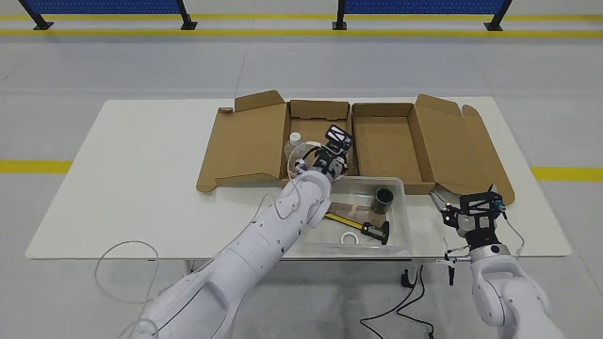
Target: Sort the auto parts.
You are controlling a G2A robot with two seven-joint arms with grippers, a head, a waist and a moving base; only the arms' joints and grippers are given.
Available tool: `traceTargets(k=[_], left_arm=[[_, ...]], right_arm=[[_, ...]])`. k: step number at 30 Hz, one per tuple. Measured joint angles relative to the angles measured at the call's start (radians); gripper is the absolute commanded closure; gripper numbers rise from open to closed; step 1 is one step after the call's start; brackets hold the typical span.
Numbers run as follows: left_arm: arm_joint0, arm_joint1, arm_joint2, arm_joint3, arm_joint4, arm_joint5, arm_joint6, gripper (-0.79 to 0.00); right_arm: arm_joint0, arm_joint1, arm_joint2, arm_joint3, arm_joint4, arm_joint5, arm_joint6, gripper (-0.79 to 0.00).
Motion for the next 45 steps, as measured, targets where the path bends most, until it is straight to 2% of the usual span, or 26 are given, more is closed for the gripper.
traceTargets(k=[2,3,5,16,17,18,19,21,22,24,30,34,40,45], left_arm=[[-0.009,-0.006,-0.001,0.019,0.0,0.001,0.0,-0.188],[-0.013,-0.008,0.0,0.026,0.005,0.002,0.0,-0.277],[-0.019,-0.014,0.0,0.04,0.008,0.001,0.0,-0.262],[-0.035,-0.035,-0.013,0.106,0.008,-0.003,0.009,-0.314],[-0.036,-0.037,-0.015,0.112,0.008,-0.003,0.01,-0.345],[-0.037,-0.039,-0.016,0.116,0.008,-0.004,0.01,-0.416],[-0.038,-0.04,-0.018,0.12,0.008,-0.006,0.01,-0.536],[-0.041,-0.043,-0.021,0.13,0.008,-0.008,0.01,-0.533],[-0.042,-0.044,-0.022,0.134,0.008,-0.009,0.011,-0.591],[-0.044,-0.047,-0.025,0.144,0.011,-0.009,0.013,-0.785],[-0.051,-0.055,-0.033,0.16,0.015,-0.007,0.024,-0.785],[-0.049,-0.057,-0.042,0.139,0.017,-0.011,0.054,-0.785],[-0.029,-0.053,-0.061,0.045,0.016,-0.046,0.069,-0.785],[0.027,-0.033,-0.092,-0.094,0.029,-0.077,0.018,-0.785]], right_arm=[[0.0,0.0,0.0,0.0,0.0,0.0,0.0,-0.785],[0.0,0.0,0.0,0.0,0.0,0.0,0.0,-0.785],[0.0,0.0,0.0,0.0,0.0,0.0,0.0,-0.785],[0.0,0.0,0.0,0.0,0.0,0.0,0.0,-0.785],[0.0,0.0,0.0,0.0,0.0,0.0,0.0,-0.785],[0.0,0.0,0.0,0.0,0.0,0.0,0.0,-0.785],[0.0,0.0,0.0,0.0,0.0,0.0,0.0,-0.785],[0.0,0.0,0.0,0.0,0.0,0.0,0.0,-0.785],[0.0,0.0,0.0,0.0,0.0,0.0,0.0,-0.785],[0.0,0.0,0.0,0.0,0.0,0.0,0.0,-0.785],[0.0,0.0,0.0,0.0,0.0,0.0,0.0,-0.785],[0.0,0.0,0.0,0.0,0.0,0.0,0.0,-0.785],[0.0,0.0,0.0,0.0,0.0,0.0,0.0,-0.785],[0.0,0.0,0.0,0.0,0.0,0.0,0.0,-0.785]])
